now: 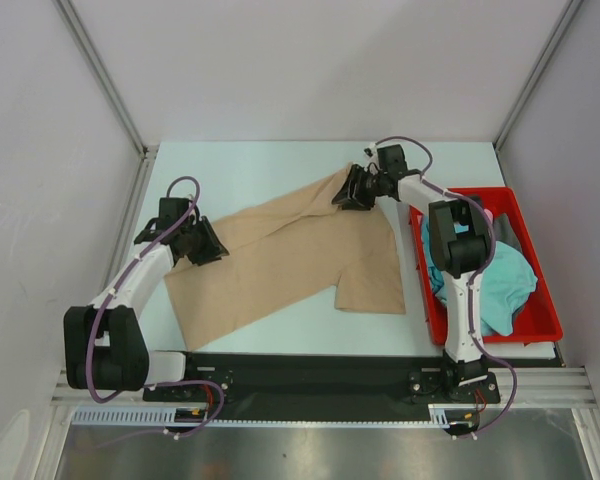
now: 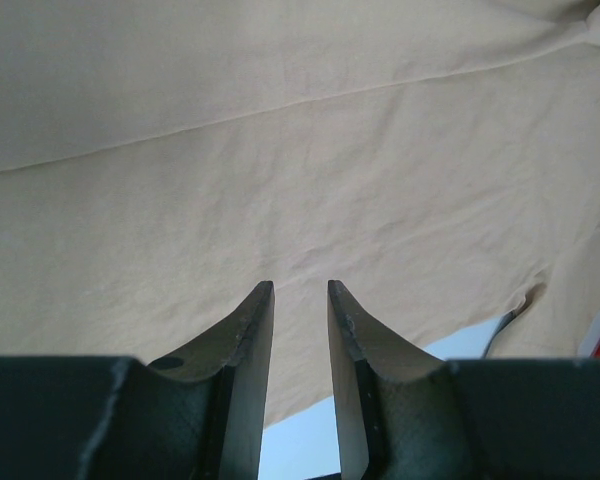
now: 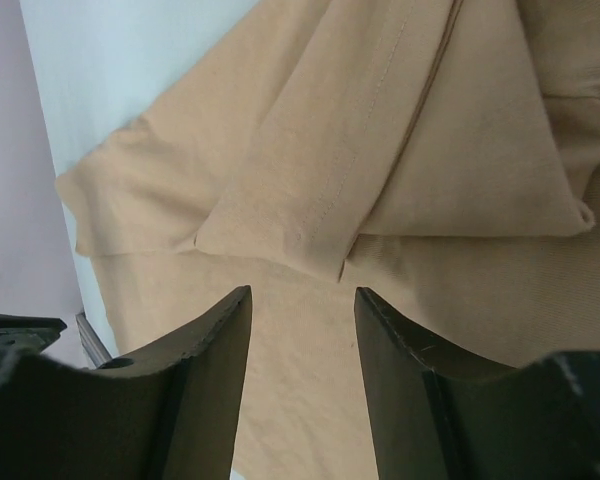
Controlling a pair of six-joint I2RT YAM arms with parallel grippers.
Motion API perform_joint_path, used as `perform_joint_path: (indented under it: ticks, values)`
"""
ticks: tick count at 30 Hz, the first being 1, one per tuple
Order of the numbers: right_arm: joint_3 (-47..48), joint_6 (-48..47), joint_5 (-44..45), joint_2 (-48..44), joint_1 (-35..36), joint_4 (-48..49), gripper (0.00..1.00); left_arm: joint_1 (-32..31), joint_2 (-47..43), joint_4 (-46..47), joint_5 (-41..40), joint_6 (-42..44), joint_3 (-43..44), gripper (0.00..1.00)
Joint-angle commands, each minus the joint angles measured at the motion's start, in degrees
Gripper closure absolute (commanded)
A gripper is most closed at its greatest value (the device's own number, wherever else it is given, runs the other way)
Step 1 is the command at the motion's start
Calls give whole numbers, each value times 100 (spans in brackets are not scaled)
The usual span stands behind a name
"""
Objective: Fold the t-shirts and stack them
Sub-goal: Fold the tshirt
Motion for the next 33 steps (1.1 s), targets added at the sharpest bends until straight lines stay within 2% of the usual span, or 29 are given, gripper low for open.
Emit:
perform_joint_path:
  ticks: [1, 23, 29, 33]
  values:
    - [-6, -76, 28, 21, 26, 225, 48, -11, -168, -32, 115, -45, 82, 67]
    - [152, 688, -402, 487, 202, 1095, 58, -11, -97, -76, 115, 43, 205, 66]
    - [108, 1057, -499, 435, 237, 1246, 67, -11, -45, -67, 133, 78, 258, 66]
    - [2, 1347, -490, 347, 219, 1316, 78, 7, -36, -58, 142, 87, 284, 66]
